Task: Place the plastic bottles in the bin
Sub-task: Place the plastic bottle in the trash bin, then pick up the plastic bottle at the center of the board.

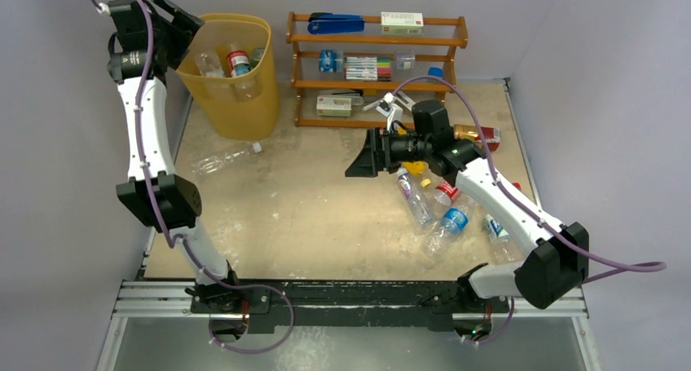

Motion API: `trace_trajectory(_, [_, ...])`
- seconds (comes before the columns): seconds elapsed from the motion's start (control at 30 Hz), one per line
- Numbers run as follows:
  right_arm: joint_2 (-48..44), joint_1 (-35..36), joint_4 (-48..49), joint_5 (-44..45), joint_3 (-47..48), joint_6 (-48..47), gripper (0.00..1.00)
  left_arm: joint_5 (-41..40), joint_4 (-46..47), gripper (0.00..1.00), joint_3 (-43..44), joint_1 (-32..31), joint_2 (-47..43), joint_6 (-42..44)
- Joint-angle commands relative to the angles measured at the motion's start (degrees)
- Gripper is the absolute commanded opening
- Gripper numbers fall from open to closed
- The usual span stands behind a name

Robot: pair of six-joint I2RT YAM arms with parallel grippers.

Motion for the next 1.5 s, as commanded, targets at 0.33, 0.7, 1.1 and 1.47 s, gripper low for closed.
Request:
trace_trajectory(0.33, [4.31, -0.37, -0.98, 4.54, 8.09, 0.07, 0.94, 13.58, 4.59, 0.83, -20.62, -0.44, -22.04, 0.26])
trace_trajectory(0.7, [4.19, -3.28, -5.91, 13.15, 9.46, -2.23, 0.95, 7.8, 5.06, 0.84, -34.81, -16.25, -25.56, 3.6])
trace_trajectory(1.1, [1.54, -14.15, -8.69, 17.21, 1.85, -1.87, 1.0, 0.63, 18.94, 0.85, -55.87, -38.83, -25.33, 1.1])
trace_trajectory(1.47, [-0.45, -18.01, -12.35, 27.48, -1.46, -0.86, 1.0, 2.8, 21.18, 0.86, -61.86, -44.84, -24.07, 3.01])
